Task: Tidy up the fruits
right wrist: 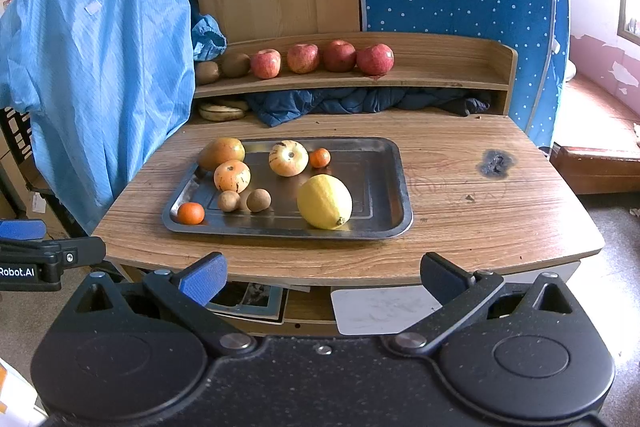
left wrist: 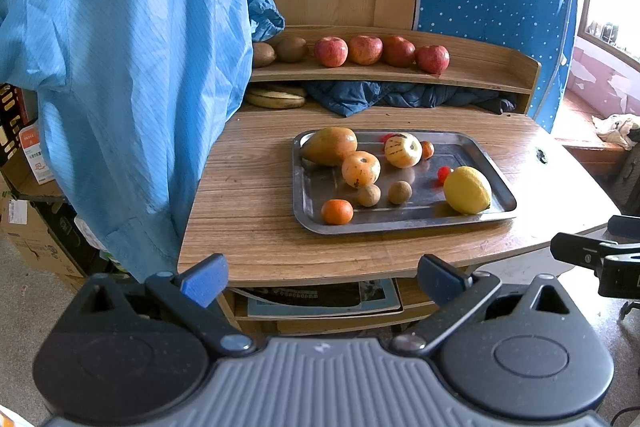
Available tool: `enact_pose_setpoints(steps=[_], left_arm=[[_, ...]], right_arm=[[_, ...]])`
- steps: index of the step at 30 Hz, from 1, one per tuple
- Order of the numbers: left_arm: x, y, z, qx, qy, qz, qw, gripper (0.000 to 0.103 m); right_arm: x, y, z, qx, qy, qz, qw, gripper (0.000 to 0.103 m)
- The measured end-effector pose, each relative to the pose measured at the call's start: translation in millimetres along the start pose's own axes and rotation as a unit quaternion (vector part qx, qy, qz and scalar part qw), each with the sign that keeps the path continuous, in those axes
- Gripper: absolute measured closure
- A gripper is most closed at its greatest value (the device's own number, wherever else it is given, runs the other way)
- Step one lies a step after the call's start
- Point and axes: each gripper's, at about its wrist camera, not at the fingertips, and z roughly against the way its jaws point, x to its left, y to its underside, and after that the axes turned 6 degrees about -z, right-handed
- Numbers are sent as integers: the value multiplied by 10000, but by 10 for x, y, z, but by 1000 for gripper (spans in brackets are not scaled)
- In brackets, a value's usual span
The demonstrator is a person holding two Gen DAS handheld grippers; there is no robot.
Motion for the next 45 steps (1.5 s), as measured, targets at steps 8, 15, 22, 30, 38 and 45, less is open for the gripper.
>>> enact_pose_setpoints(steps=[8,15,22,30,38,45], left_arm=[[13,-5,-16,37,-5,4,10000,0],[17,-18,-32,61,-14,12,10000,0],[16,-18,-40,68,-3,25,10000,0],[2,-9,-63,75,29,-21,10000,0],[-3,-25,-67,85,48,-42,9999,0],[7,-22,-65,93,40,-24,9999,0]], right_arm=[[-3,1,-26,16,-9,-2,10000,1],[0,-2,-49,30,-7,-7,10000,1],[-19,-6,-58,27,-6,-11,10000,1],[-39,2,-55,7,36,-67,10000,1],[-37,11,-48,15,36,-82,10000,1],[-32,8,-54,18,41,-87,10000,1]])
